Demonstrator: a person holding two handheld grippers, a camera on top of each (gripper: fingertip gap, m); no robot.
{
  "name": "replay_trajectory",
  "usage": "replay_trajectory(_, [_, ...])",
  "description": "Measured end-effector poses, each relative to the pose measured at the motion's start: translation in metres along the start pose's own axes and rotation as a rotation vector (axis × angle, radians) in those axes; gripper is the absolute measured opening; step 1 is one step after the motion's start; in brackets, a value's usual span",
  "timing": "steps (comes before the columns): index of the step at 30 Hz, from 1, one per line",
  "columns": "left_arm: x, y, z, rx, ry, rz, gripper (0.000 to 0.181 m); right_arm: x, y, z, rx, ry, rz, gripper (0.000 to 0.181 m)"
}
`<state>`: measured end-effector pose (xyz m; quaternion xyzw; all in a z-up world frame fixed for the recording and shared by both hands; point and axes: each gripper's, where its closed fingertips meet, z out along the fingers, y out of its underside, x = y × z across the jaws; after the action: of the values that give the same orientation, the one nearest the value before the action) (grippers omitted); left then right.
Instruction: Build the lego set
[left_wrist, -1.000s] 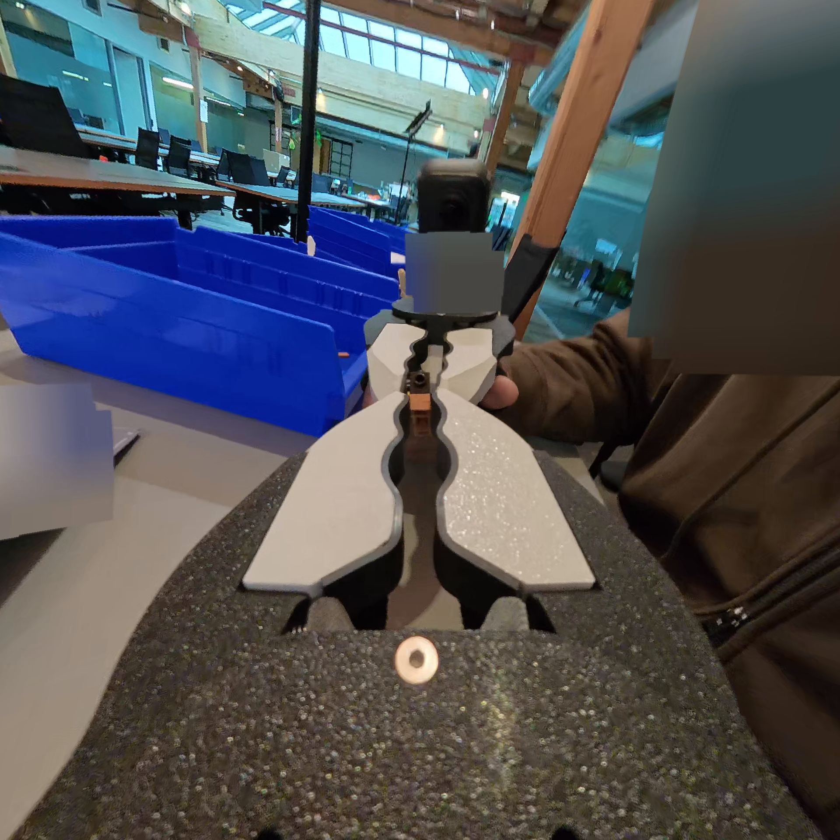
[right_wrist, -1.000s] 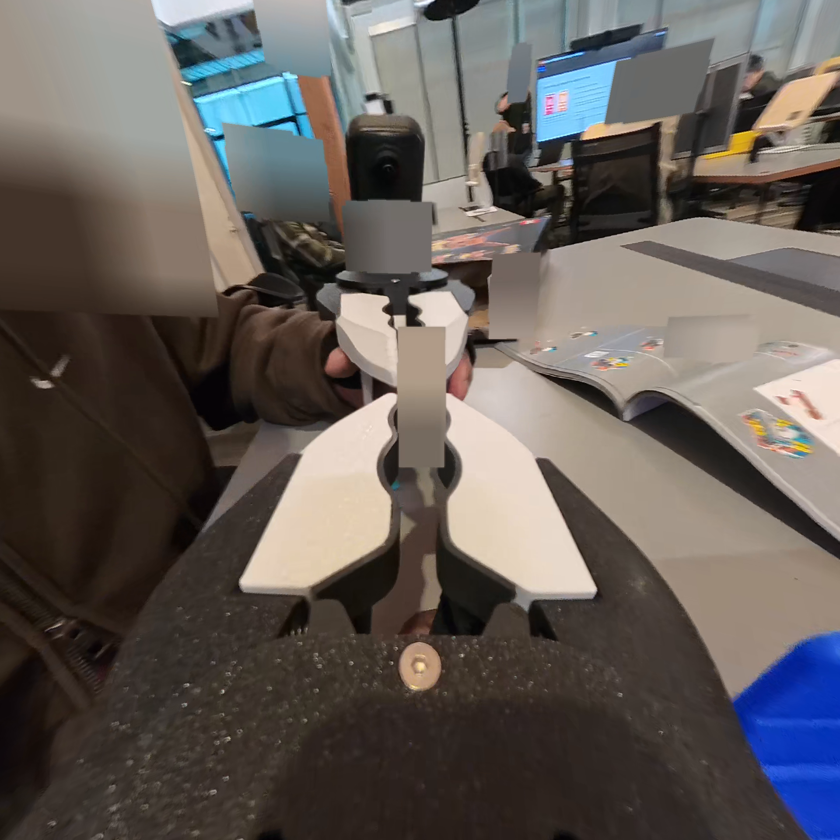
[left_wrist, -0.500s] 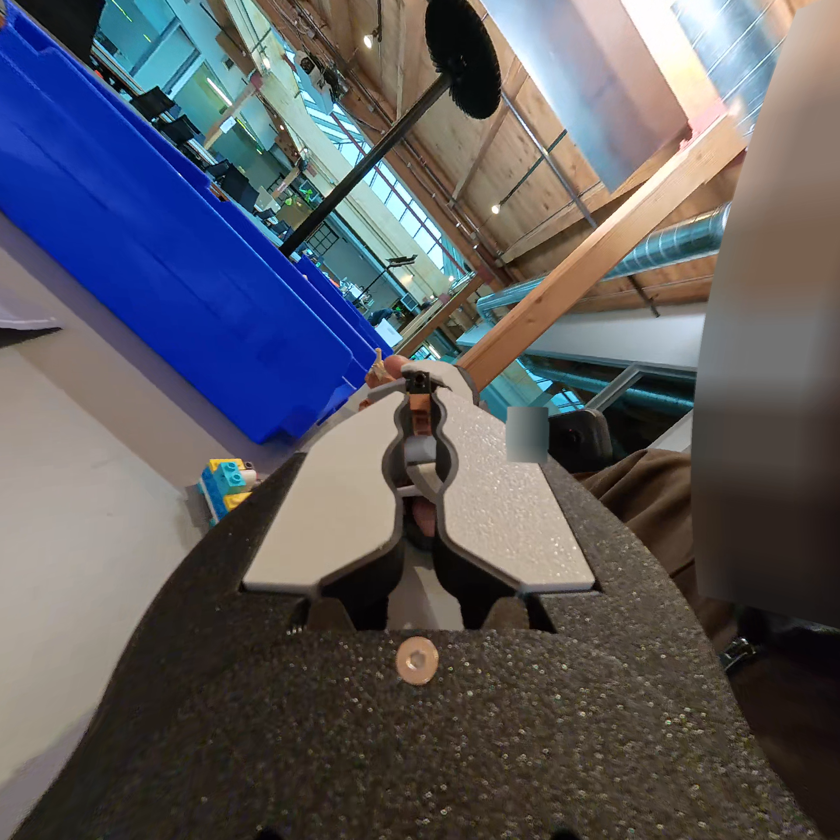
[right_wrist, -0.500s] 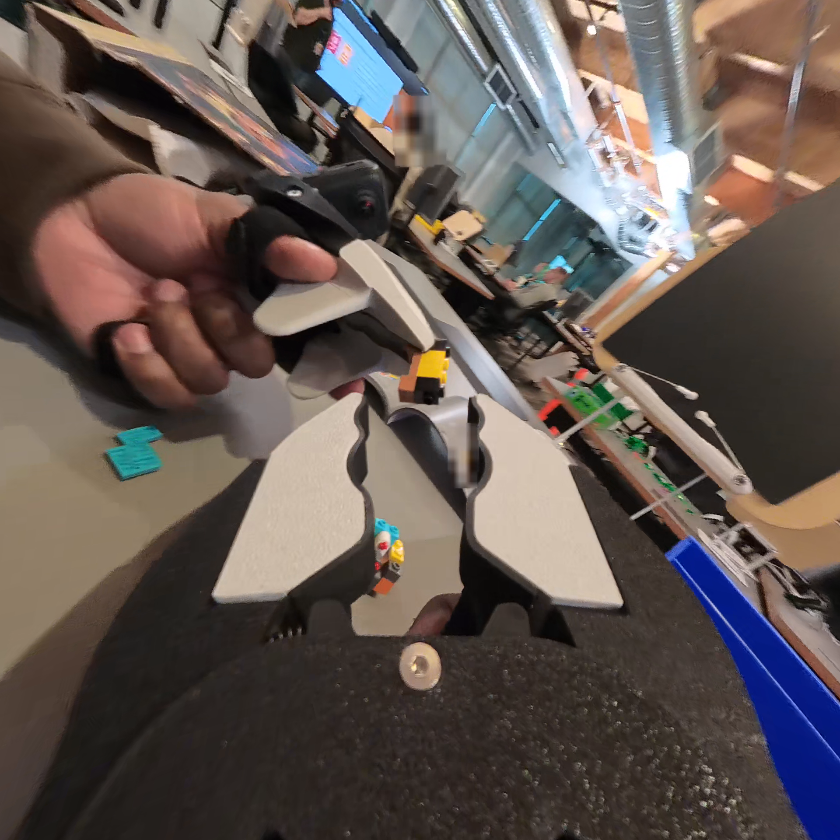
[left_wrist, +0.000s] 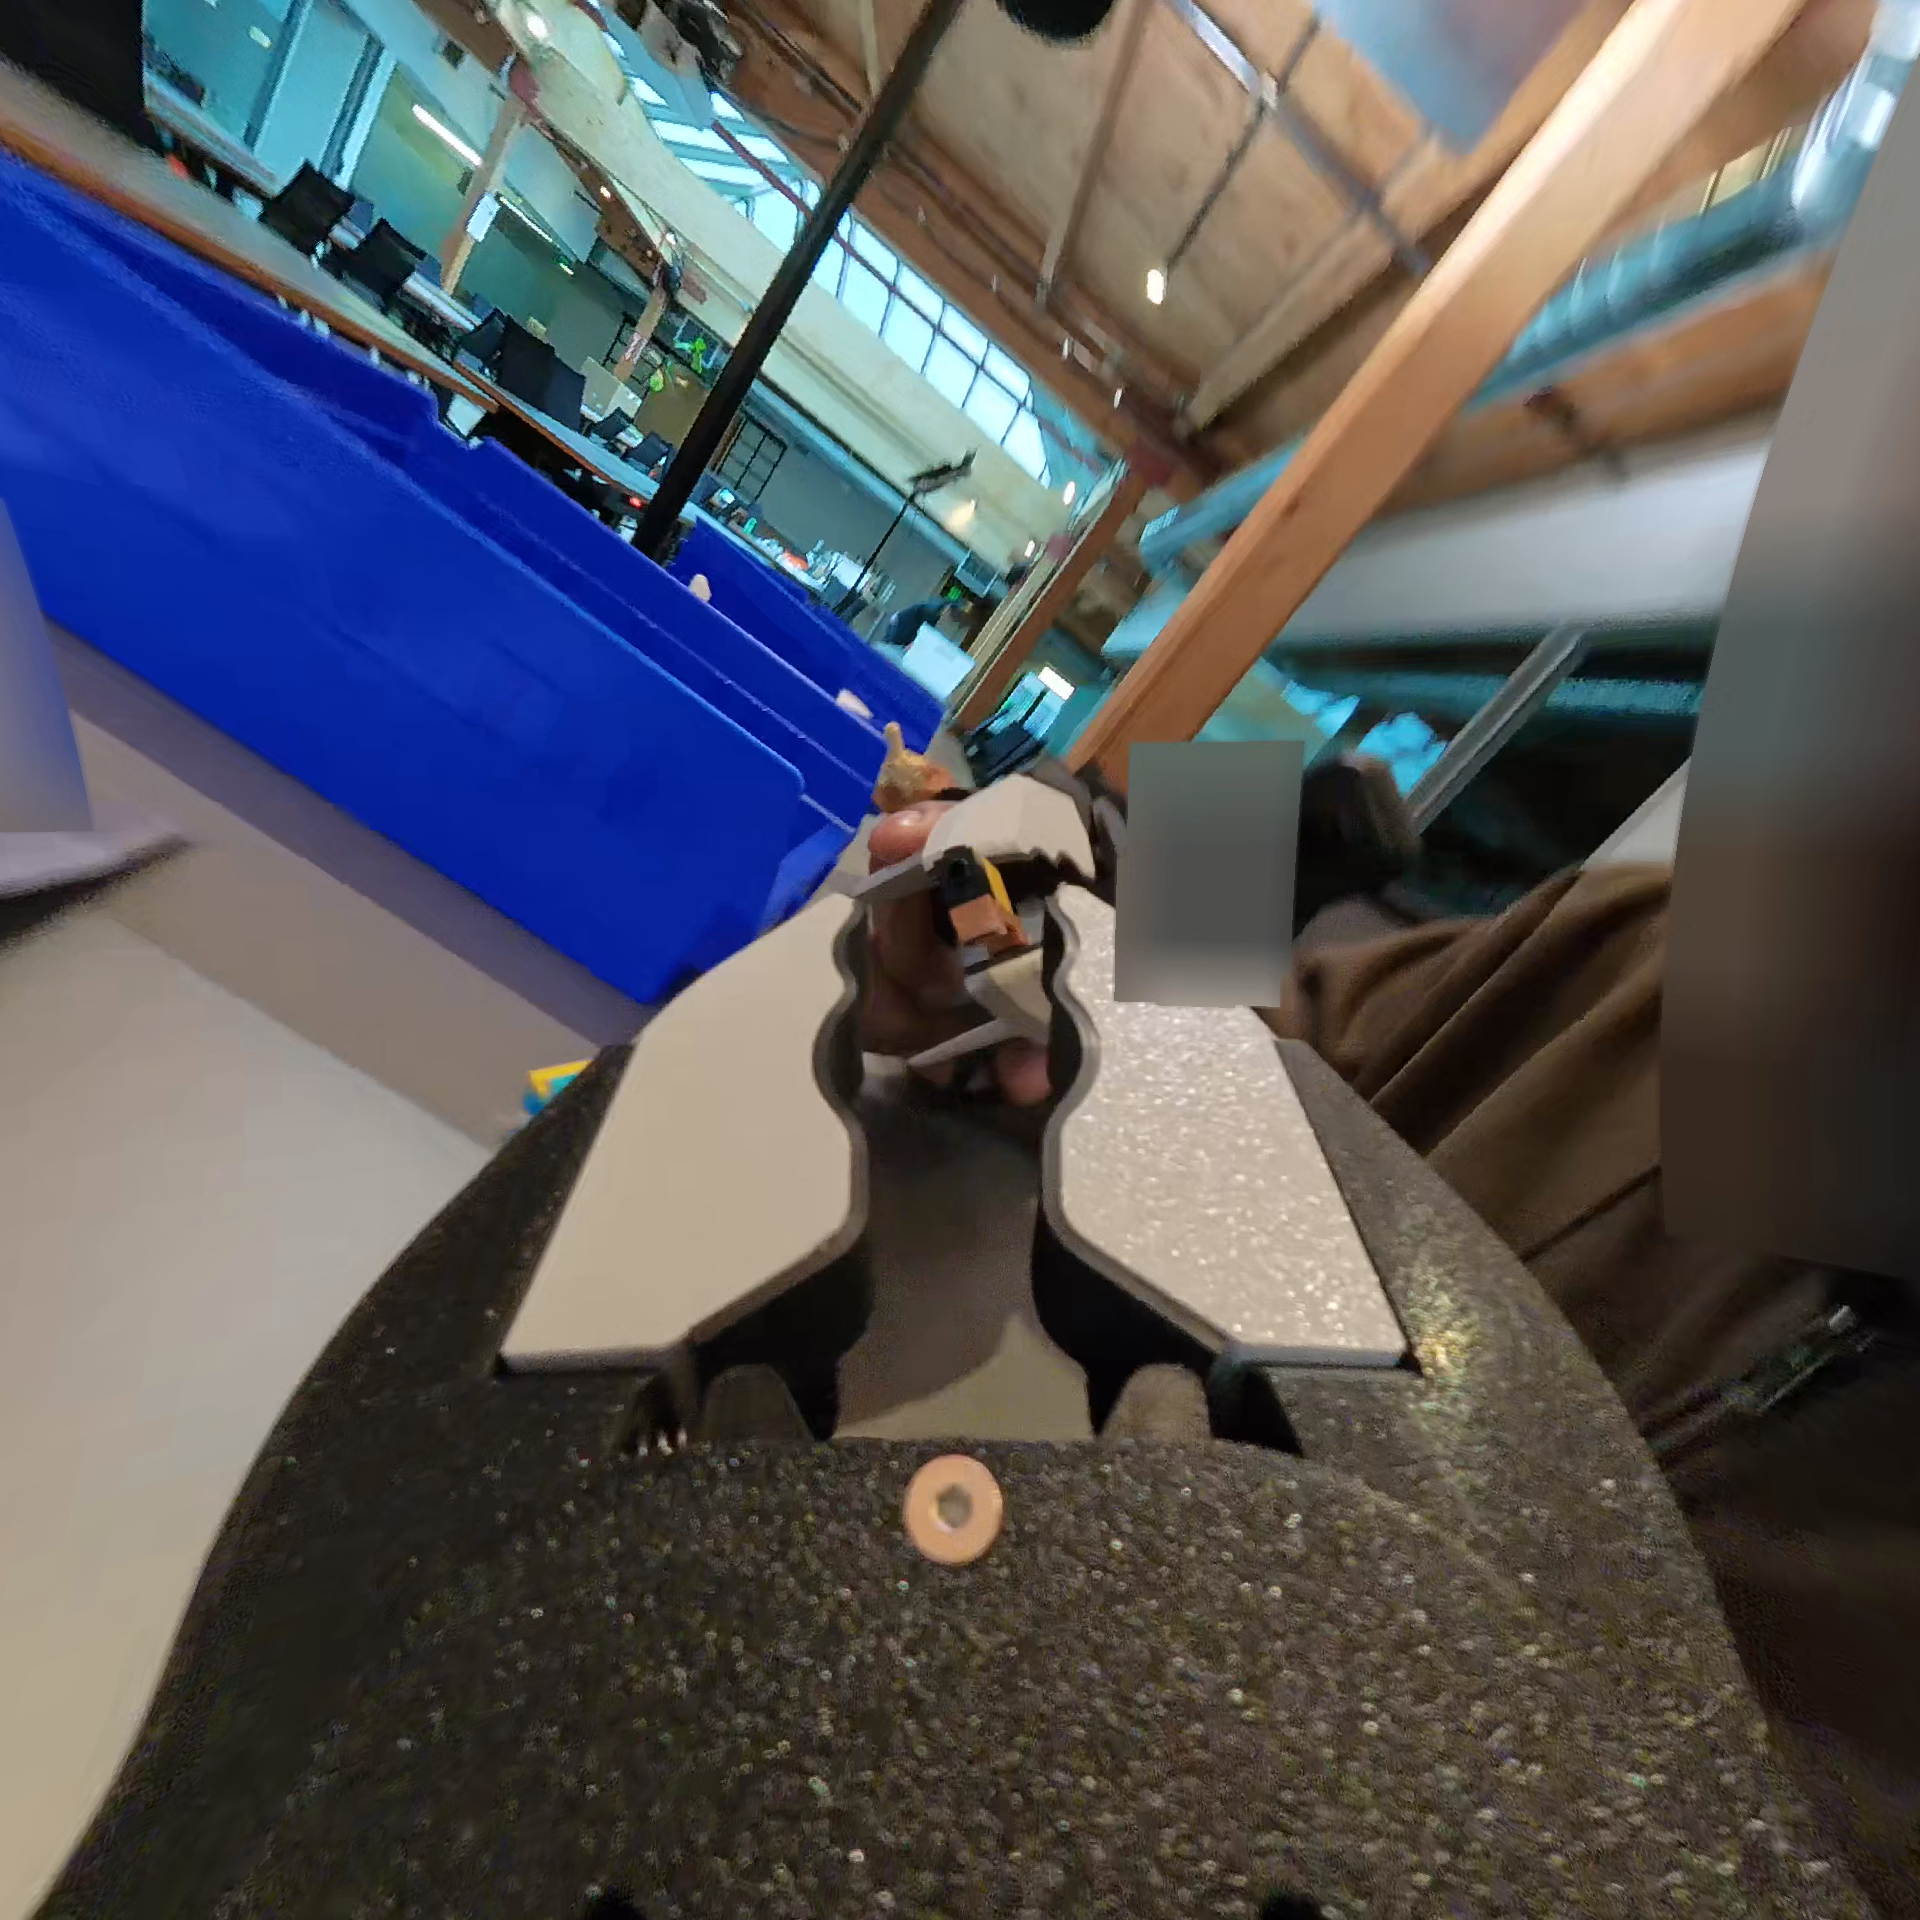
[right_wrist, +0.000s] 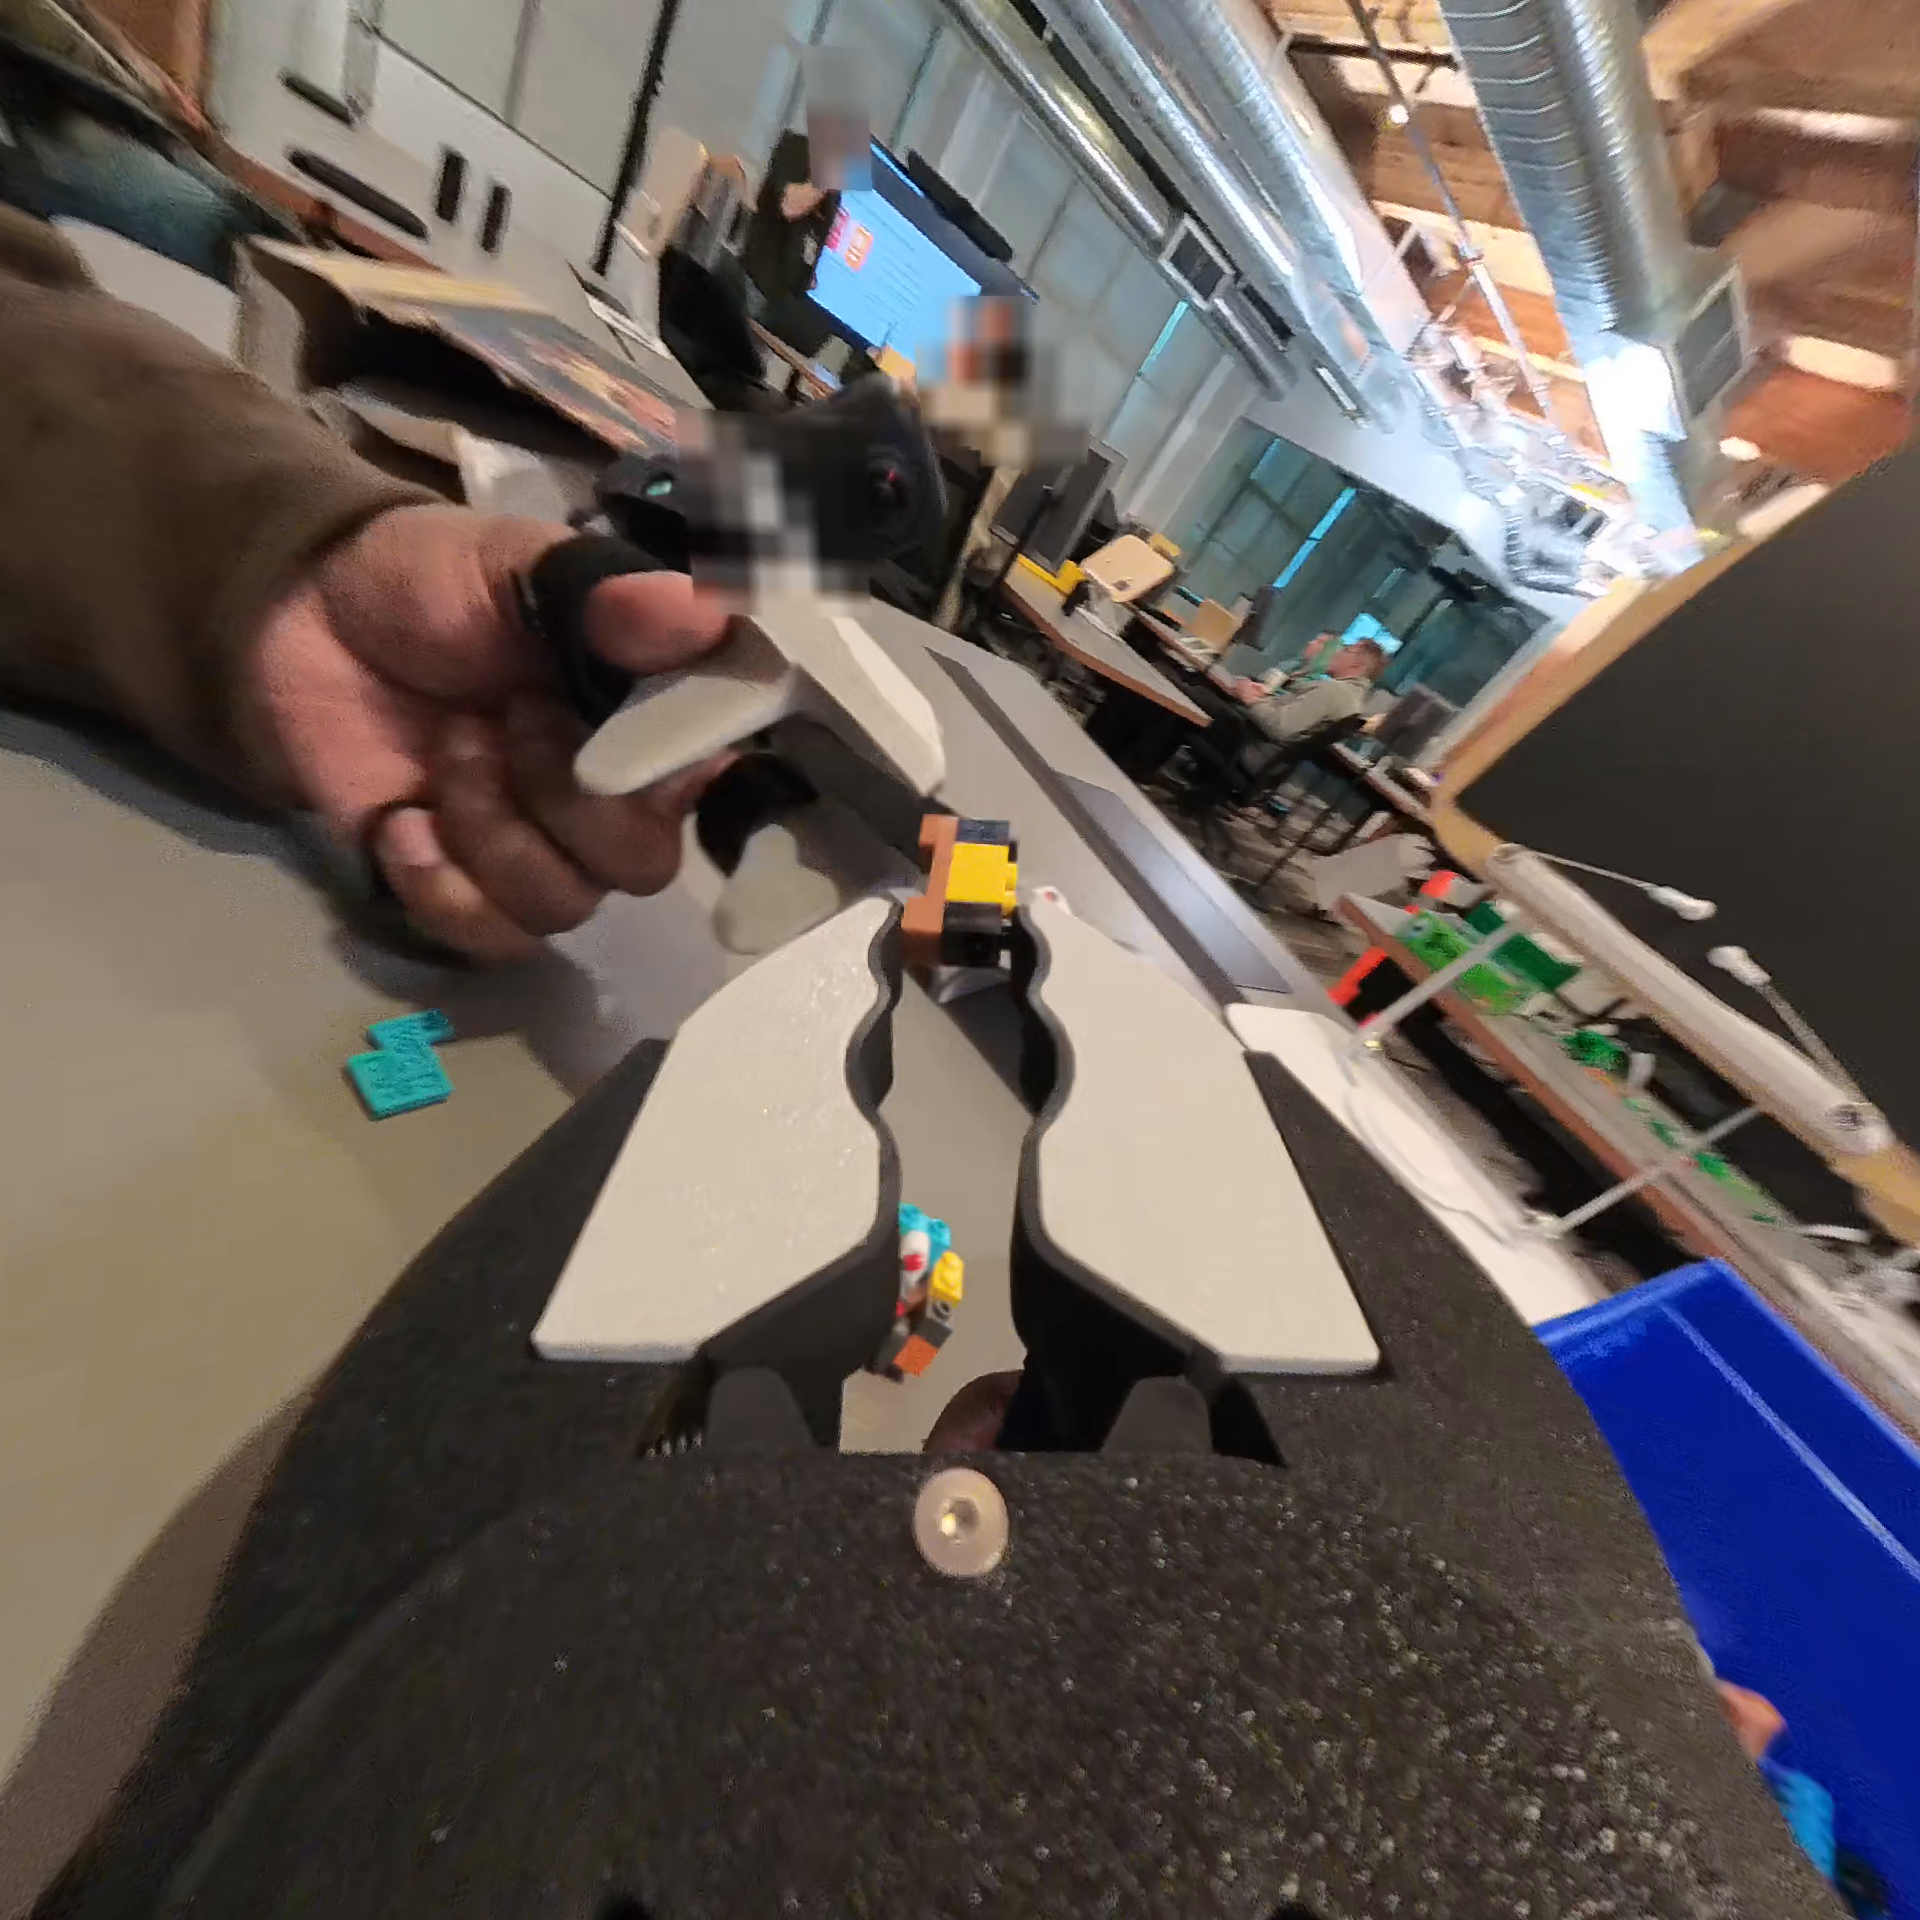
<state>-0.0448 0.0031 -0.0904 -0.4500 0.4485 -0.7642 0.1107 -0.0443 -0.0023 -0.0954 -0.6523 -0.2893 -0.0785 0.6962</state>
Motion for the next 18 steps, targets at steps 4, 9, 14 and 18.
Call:
replay_trajectory(4, [0.011, -0.002, -0.011, -0.105, 0.003, 0.396, 0.036, -0.007, -0.001, -0.005, 0.039, -0.147, 0.142, 0.019])
replay_trajectory(9, [0.021, 0.027, -0.010, -0.276, 0.023, 0.796, 0.038, -0.025, -0.007, -0.008, 0.062, -0.287, 0.207, 0.019])
replay_trajectory(14, [0.022, 0.040, -0.007, -0.323, 0.025, 0.931, 0.036, -0.039, -0.009, -0.010, 0.061, -0.363, 0.192, 0.019])
replay_trajectory(18, [0.023, 0.043, -0.008, -0.329, 0.032, 0.957, 0.026, -0.041, -0.009, -0.011, 0.067, -0.387, 0.209, 0.019])
